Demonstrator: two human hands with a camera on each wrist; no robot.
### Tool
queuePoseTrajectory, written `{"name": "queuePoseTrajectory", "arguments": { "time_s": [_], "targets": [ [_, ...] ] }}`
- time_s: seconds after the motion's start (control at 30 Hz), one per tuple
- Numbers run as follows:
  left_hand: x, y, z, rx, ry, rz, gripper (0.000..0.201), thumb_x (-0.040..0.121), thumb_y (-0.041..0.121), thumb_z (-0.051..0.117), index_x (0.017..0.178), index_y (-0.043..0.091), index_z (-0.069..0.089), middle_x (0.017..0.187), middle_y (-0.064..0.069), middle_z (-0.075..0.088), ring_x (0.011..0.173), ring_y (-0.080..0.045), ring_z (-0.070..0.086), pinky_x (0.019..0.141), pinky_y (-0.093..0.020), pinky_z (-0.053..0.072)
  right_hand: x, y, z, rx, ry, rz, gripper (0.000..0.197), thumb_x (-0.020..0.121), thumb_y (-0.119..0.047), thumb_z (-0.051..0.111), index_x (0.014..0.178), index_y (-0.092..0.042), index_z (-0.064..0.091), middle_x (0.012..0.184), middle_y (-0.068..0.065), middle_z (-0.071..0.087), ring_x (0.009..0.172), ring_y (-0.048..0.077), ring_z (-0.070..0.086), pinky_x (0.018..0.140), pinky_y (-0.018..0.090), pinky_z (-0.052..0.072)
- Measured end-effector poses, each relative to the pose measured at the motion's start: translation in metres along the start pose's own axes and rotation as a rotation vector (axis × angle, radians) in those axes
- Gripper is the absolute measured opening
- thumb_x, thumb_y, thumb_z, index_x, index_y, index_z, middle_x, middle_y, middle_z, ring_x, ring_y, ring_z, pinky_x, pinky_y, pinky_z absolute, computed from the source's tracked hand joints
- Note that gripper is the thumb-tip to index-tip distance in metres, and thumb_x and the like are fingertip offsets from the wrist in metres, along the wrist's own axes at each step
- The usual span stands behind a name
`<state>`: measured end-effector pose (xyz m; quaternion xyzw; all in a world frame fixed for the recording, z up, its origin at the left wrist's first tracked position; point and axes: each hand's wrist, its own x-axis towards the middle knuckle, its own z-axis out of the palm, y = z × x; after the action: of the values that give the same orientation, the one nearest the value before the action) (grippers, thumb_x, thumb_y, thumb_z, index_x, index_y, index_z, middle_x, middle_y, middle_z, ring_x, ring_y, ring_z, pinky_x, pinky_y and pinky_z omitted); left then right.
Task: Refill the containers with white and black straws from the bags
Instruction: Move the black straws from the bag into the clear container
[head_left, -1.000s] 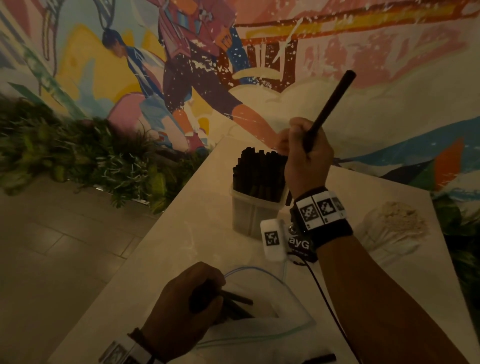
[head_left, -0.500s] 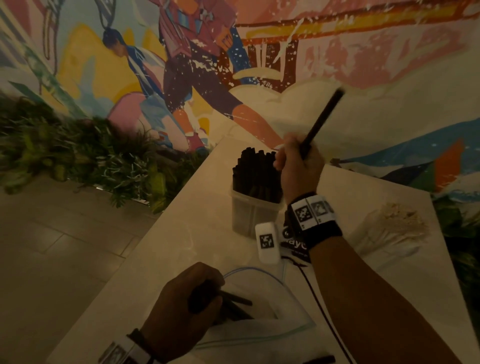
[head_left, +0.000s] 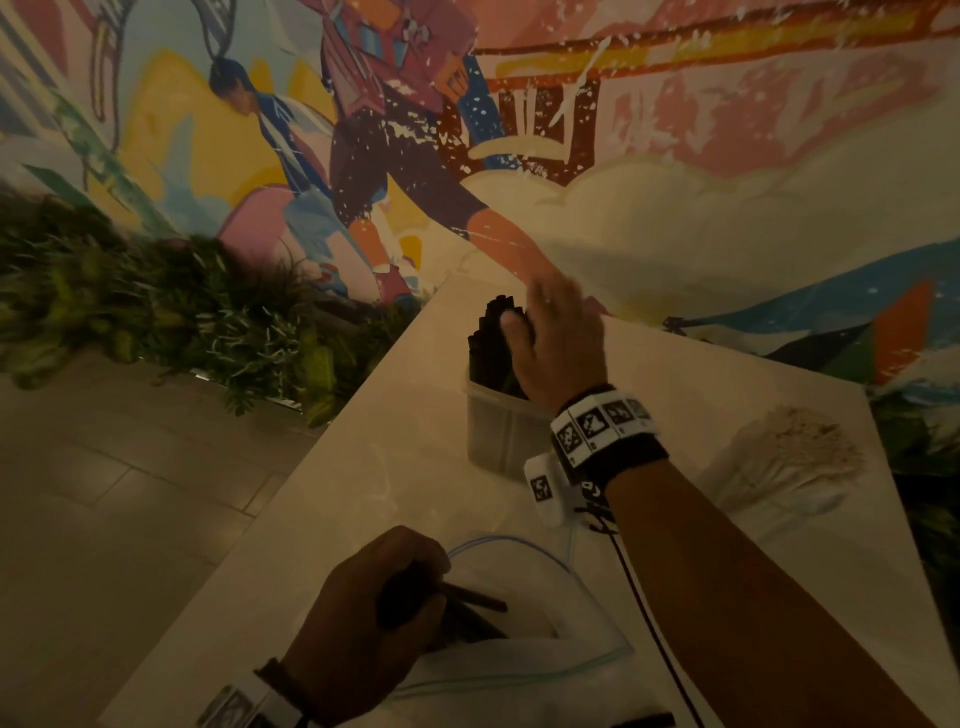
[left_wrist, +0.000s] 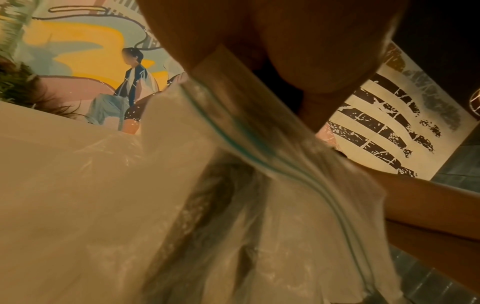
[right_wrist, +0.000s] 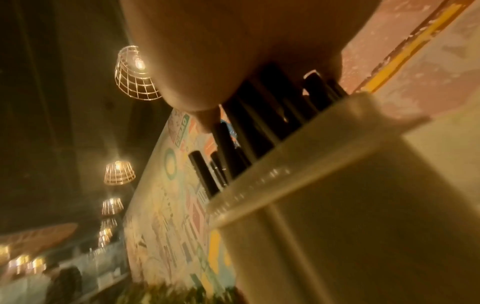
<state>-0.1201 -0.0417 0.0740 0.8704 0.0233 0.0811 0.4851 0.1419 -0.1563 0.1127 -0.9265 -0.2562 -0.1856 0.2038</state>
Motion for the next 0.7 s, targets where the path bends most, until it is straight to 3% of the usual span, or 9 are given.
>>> {"name": "queuePoseTrajectory", "arguments": {
  "time_s": [0.07,0.2,0.3,0.37,0.47,0.53,0.6,0.67,0.7],
  "targets": [
    [0.000,0.000,0.000,0.002,-0.002,0.001,0.030,0.072,0.012,0.069,0.086,0.036,0.058,0.082,0.012,0.063,0.065,-0.009,0.060,0.058,-0.017,0.048,-0.005,0.001,0.006,-0.131,-0.236,0.026,0.056,0.098,-0.051,0.022,0.142,-0.017,0.033,0.151,0.009,0.028,0.141,0.030,0.019,0.113,0.054,0.016],
    [-0.001,-0.001,0.000,0.021,-0.023,-0.008,0.045,0.074,0.004,0.074,0.092,0.042,0.056,0.088,0.015,0.062,0.070,-0.005,0.061,0.061,-0.010,0.045,-0.007,-0.008,-0.011,-0.130,-0.248,0.102,0.060,0.098,-0.054,0.023,0.146,-0.019,0.026,0.157,0.011,0.014,0.144,0.032,0.010,0.112,0.059,0.010],
    [-0.001,0.002,-0.001,0.027,-0.022,0.014,0.049,0.073,0.016,0.077,0.099,0.048,0.051,0.103,0.020,0.060,0.079,0.000,0.063,0.068,-0.008,0.046,-0.027,-0.026,-0.041,0.230,0.092,0.083,0.055,0.093,-0.051,0.040,0.134,-0.015,0.046,0.140,0.011,0.047,0.129,0.029,0.044,0.105,0.056,0.036],
    [0.001,0.003,-0.002,0.036,-0.006,0.021,0.056,0.073,0.020,0.080,0.103,0.053,0.046,0.107,0.019,0.059,0.080,0.001,0.063,0.068,-0.007,0.046,-0.059,-0.041,-0.068,0.563,0.233,0.053,0.035,0.089,-0.040,0.054,0.115,-0.018,0.062,0.106,-0.002,0.068,0.096,0.014,0.064,0.082,0.037,0.054],
    [0.002,0.003,-0.001,-0.004,0.022,0.001,0.066,0.068,0.016,0.084,0.106,0.052,0.044,0.096,0.009,0.063,0.076,0.000,0.065,0.067,-0.008,0.048,-0.117,-0.052,-0.089,0.613,-0.181,0.069,0.026,0.088,-0.034,0.058,0.113,-0.029,0.064,0.083,-0.020,0.063,0.080,0.001,0.063,0.069,0.013,0.051],
    [0.002,0.005,0.001,-0.056,0.023,-0.004,0.072,0.067,0.014,0.084,0.110,0.052,0.040,0.102,0.011,0.061,0.075,-0.003,0.067,0.065,-0.009,0.051,-0.149,-0.046,-0.080,0.510,-0.585,0.083,0.042,0.086,-0.026,0.059,0.127,-0.033,0.053,0.103,-0.018,0.062,0.093,0.001,0.060,0.081,0.018,0.050],
    [0.002,0.007,0.003,-0.083,0.033,0.028,0.072,0.066,0.020,0.082,0.113,0.052,0.038,0.110,0.021,0.055,0.078,-0.004,0.067,0.063,-0.010,0.052,-0.172,-0.037,-0.060,0.428,-0.844,0.056,0.066,0.084,-0.024,0.062,0.143,-0.032,0.034,0.138,-0.010,0.047,0.123,0.008,0.046,0.105,0.023,0.038],
    [0.003,0.010,0.003,-0.093,0.021,0.047,0.071,0.064,0.030,0.079,0.114,0.055,0.036,0.112,0.023,0.052,0.078,-0.005,0.067,0.062,-0.010,0.052,-0.186,-0.036,-0.041,0.508,-0.885,0.055,0.082,0.080,-0.025,0.067,0.148,-0.032,0.021,0.152,-0.010,0.029,0.138,0.010,0.028,0.113,0.021,0.022],
    [0.004,0.011,0.004,-0.113,0.014,0.046,0.071,0.064,0.034,0.080,0.114,0.058,0.035,0.112,0.023,0.053,0.075,-0.005,0.068,0.061,-0.010,0.052,-0.192,-0.038,-0.034,0.596,-0.881,0.071,0.089,0.077,-0.026,0.070,0.148,-0.034,0.017,0.153,-0.010,0.026,0.140,0.011,0.026,0.114,0.025,0.023]
  ]
}}
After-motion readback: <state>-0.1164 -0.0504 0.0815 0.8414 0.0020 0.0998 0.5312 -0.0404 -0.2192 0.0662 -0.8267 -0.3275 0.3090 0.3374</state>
